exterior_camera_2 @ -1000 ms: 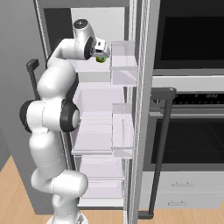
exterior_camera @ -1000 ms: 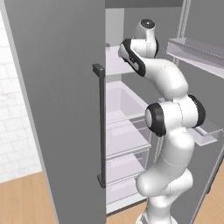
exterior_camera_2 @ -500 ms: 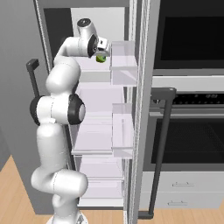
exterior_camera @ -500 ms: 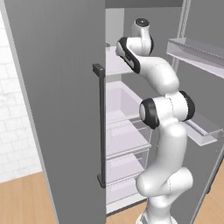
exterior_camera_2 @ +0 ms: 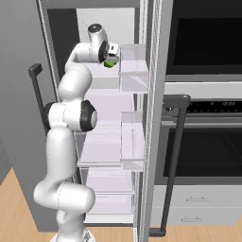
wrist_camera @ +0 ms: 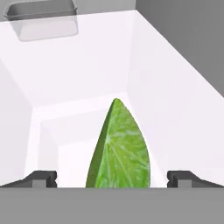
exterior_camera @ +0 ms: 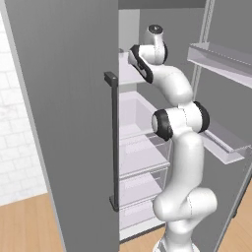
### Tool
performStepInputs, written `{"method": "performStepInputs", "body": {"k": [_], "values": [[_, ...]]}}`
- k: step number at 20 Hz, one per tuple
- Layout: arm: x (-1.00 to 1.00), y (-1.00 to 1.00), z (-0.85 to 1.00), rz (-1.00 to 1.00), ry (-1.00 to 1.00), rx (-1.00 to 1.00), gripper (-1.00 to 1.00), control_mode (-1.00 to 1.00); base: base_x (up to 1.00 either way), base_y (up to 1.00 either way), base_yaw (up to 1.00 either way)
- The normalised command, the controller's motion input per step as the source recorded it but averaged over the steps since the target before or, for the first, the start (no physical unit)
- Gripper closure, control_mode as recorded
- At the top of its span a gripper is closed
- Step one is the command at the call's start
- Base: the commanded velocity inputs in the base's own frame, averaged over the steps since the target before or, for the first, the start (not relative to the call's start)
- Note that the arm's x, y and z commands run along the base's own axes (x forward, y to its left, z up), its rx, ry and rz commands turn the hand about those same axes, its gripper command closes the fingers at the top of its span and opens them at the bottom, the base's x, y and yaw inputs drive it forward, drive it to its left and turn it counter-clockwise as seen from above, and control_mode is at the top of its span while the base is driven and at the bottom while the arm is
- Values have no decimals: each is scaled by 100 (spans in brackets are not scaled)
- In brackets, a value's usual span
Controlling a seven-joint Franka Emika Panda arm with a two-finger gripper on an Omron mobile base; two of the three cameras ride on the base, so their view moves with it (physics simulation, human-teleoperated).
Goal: Grab a lemon wedge from the fridge and one ice cube from the ice bowl, and put them in the glass of lemonade.
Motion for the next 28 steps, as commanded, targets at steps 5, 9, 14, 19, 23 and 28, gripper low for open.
{"method": "performStepInputs", "body": {"k": [5,9,14,19,23,28], "values": [[18,0,5,0,0,0,-100,-100,0,0,0],[0,0,-6,0,5,0,-100,-100,0,0,0],[-1,0,-29,0,11,0,-100,-100,0,0,0],[0,0,-15,0,1,0,-100,-100,0,0,0],[0,0,0,0,0,0,100,-100,0,0,0],[0,0,0,0,0,0,100,-100,0,0,0]]}}
